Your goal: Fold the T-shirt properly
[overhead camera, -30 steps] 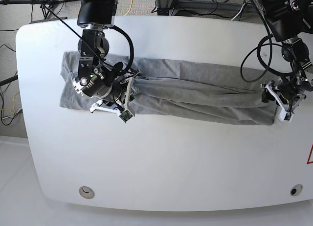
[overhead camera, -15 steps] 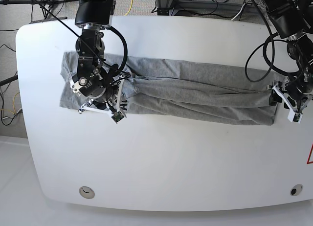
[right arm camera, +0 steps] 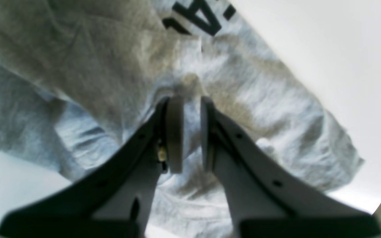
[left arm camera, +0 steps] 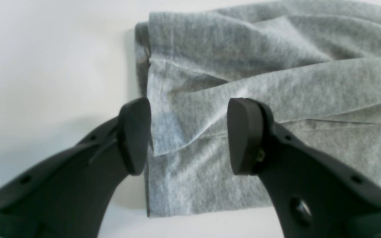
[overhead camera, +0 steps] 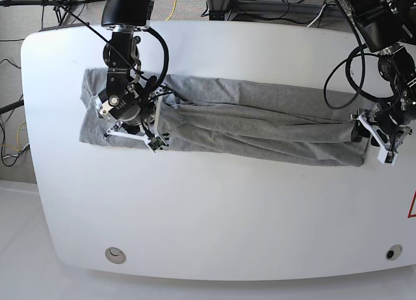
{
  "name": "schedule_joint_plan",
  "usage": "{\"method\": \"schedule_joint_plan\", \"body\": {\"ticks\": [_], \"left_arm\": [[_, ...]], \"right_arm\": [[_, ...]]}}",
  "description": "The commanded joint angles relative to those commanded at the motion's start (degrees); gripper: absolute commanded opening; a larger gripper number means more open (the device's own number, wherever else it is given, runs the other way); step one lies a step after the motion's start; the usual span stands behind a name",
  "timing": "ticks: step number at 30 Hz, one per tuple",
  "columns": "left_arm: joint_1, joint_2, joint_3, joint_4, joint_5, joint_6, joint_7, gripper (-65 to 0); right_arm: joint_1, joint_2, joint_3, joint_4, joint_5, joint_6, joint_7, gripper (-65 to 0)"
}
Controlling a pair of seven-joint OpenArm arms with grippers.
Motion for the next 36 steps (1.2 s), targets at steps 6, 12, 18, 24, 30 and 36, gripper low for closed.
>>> {"method": "schedule_joint_plan", "body": {"ticks": [6,12,18,24,30,36], "left_arm": [[0.0,0.8,0.1,0.0,1.0,0.0,-0.2,-29.9],[0.1,1.6,0.1,-0.4,2.1,0.0,-0.5,-30.1],[0.1,1.5,0.1,-1.1,1.3,0.0,-0.5,-30.3],[-0.1,1.2,-0.1,-3.0,0.2,0.0,-0.7,-30.3],[-0.2,0.6,-0.4,-3.8,-1.2,0.0,-0.8,-30.4],[-0.1,-0.5,-0.2,-3.8,-2.5,0.0,-0.9,-30.3]], "right_arm": [[-1.1,-0.2,0.2,1.7,4.2,0.00,0.5,-57.1],[-2.4,-0.2,0.1,3.9,11.9,0.00,0.1,-57.1],[-2.5,0.0,0.2,3.7,12.7,0.00,-0.6,-57.3],[-1.4,0.2,0.2,1.6,10.5,0.00,-0.6,-57.3],[-1.4,0.2,0.2,0.2,10.6,0.00,-0.5,-57.4],[-1.3,0.1,0.4,-1.0,11.1,0.00,0.1,-57.6]]}}
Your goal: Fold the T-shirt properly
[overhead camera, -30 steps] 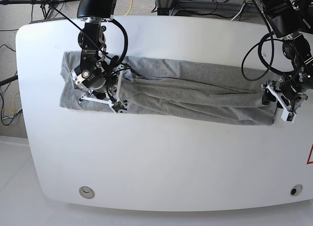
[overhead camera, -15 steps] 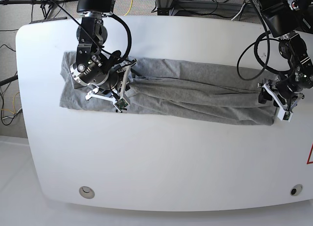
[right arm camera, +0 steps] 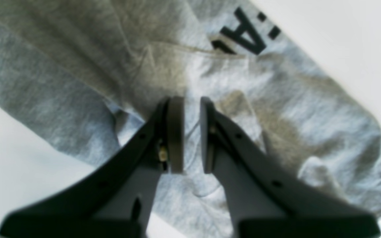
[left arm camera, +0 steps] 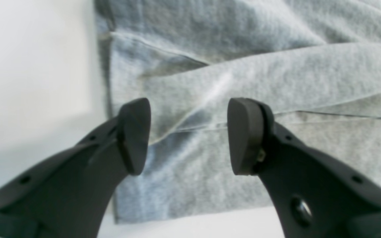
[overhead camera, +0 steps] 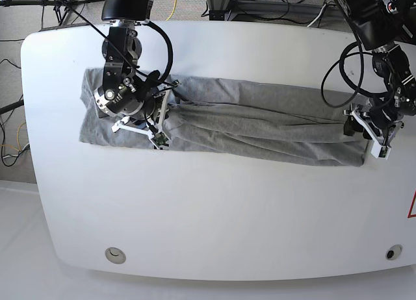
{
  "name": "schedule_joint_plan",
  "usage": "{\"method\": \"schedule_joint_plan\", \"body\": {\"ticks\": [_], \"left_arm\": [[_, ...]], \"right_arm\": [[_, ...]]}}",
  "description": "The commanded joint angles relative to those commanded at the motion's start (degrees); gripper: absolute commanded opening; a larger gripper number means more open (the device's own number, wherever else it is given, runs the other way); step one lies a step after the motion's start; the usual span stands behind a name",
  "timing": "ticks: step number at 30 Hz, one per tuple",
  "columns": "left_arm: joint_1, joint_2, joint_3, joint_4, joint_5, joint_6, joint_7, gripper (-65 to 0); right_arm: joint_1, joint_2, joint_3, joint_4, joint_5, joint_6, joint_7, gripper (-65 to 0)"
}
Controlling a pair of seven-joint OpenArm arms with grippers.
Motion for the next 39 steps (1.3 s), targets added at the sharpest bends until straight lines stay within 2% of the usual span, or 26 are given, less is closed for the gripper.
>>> {"method": "schedule_joint_plan", "body": {"ticks": [11,21,23,25,39], "left_arm": [[-0.1,-1.2,1.0,-0.1,-2.8,0.0,0.4,-30.2],[0.1,-0.5,0.6,4.2,0.0,0.0,0.4,-30.2],[0.8,0.5,-0.1,9.4,0.4,0.0,1.1,-29.9],[0.9,0.7,-0.4,10.1,0.5,0.0,1.1,-29.9],[1.2,1.1,0.0,7.4,1.8,0.0,-0.1,-29.4]], "right_arm": [[0.6,0.2,-0.1,-2.7,-0.5,0.00,1.8,-57.7],[2.2,0.9,-0.2,-3.1,0.0,0.00,2.4,-57.6],[3.7,1.3,-0.2,-3.7,0.3,0.00,1.5,-57.1],[4.0,1.4,-0.2,-3.8,0.1,0.00,1.6,-57.1],[4.1,1.6,-0.4,-2.9,-0.2,0.00,1.2,-57.0]]}}
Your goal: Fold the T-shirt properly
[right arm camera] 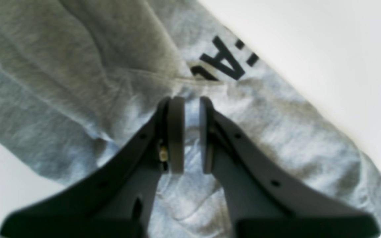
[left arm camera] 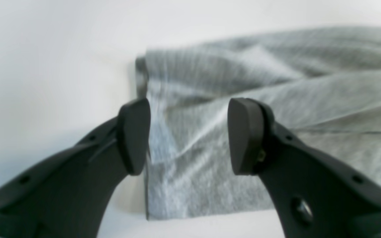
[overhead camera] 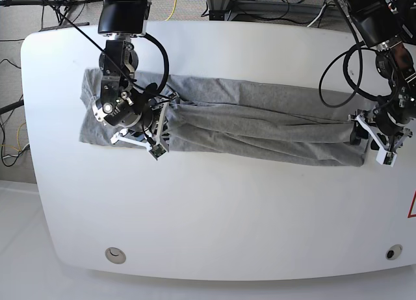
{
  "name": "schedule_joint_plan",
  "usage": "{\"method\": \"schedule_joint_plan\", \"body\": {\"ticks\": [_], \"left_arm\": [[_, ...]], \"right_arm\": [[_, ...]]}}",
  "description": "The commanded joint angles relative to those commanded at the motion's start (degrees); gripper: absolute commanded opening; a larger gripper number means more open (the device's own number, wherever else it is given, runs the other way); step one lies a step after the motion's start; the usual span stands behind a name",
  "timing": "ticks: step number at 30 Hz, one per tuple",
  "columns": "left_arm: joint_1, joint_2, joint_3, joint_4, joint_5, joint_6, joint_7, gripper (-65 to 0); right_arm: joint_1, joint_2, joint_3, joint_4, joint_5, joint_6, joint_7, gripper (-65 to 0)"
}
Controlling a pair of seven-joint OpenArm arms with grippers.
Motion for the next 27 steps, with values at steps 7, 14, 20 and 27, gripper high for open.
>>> {"method": "schedule_joint_plan", "body": {"ticks": [7,14,20,27], "left_arm": [[-0.3,-0.4,-0.8,-4.2,-0.6,0.0,-0.4,-28.9],[0.1,-0.8,-1.2,-5.8,-2.6,0.0,-0.3,-29.2],[0.5,-0.8,-0.6,-5.5,-3.5,0.0,0.2,-29.6],[0.6,-0.6,-0.5,-4.9,-2.9,0.0,0.4,-29.7]], "right_arm": [[-0.9,-0.2,0.0,1.0,-0.2,0.00,-1.0,-57.1],[-2.1,-0.3,-0.2,1.7,-0.5,0.00,-1.3,-57.4],[-3.4,-0.6,-0.2,1.8,-0.7,0.00,-0.2,-57.3],[-4.2,-0.6,-0.3,0.4,-1.5,0.00,3.0,-57.4]]}}
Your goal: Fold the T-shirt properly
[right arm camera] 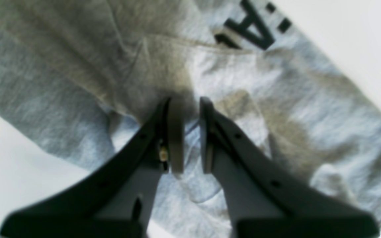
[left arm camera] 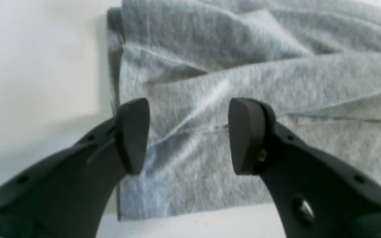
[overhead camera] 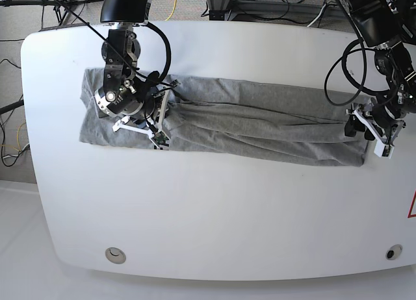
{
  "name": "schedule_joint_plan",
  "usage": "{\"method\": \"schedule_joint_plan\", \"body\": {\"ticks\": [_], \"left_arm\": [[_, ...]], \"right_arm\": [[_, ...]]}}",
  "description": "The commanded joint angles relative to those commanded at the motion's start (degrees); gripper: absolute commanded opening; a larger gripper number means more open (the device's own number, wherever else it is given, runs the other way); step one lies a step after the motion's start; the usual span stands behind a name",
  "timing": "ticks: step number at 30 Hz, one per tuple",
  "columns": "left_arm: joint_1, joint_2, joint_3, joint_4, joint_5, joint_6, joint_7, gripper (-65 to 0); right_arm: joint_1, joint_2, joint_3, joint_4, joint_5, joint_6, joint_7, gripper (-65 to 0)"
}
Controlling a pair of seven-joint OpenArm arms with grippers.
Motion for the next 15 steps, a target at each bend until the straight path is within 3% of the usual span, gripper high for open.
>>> {"method": "schedule_joint_plan", "body": {"ticks": [5,15], "left_arm": [[0.3,0.1,-0.5,2.6,0.5,0.0,0.5,-29.5],[2.3,0.6,-3.7,9.2,1.7,0.0,0.8,-29.1]], "right_arm": [[0.6,0.0,-0.3,-4.3,-0.6,0.00,4.7,-57.9],[1.8,-0.5,-0.5,-8.8,0.4,0.00,4.5,-60.8]]}}
